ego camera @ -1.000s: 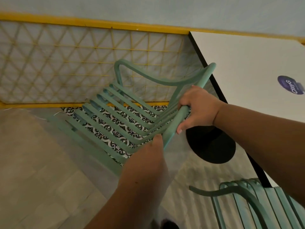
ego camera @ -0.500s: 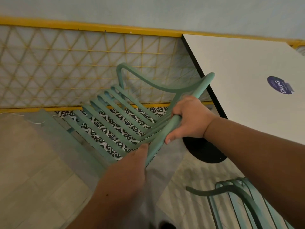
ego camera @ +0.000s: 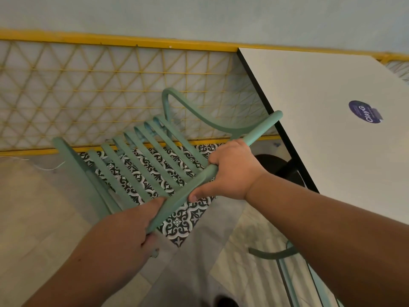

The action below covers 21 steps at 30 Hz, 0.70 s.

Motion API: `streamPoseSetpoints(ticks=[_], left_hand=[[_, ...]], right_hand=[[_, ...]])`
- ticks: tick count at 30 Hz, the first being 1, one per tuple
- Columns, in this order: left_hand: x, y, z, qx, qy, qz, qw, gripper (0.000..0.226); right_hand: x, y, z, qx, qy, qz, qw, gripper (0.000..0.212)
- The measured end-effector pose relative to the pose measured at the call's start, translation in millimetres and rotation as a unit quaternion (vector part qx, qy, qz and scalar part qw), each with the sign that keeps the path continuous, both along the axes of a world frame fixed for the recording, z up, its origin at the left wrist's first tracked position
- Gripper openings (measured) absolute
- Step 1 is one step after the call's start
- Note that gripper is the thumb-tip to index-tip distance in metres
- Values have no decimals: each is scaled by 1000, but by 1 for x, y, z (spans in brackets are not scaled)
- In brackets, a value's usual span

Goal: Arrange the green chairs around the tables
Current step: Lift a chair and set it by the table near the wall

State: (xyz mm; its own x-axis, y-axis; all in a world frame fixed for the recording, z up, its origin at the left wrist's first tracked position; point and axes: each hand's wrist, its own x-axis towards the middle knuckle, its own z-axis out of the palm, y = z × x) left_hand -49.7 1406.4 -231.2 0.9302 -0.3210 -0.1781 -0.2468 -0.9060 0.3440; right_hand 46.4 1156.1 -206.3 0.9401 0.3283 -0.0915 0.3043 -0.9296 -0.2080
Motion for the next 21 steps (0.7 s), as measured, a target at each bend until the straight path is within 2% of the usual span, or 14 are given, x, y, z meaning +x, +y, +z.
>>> streamPoseSetpoints(ticks=[5,14,16,21], left_hand=[[6,32,-5,-6,0,-13,1000,62],[20,68,13,-2,16,-22,1000,63],[23,76,14,-5,28,-7,1000,57],[30,88,14,7,32,1,999,20]], right_hand=[[-10,18,-1,10,2,-27,1000,88],[-17,49,-3,-4,6,-62,998,87],[-18,56,-5,-8,6,-67,998,88],[-19,65,-7,-6,11,-76,997,87]])
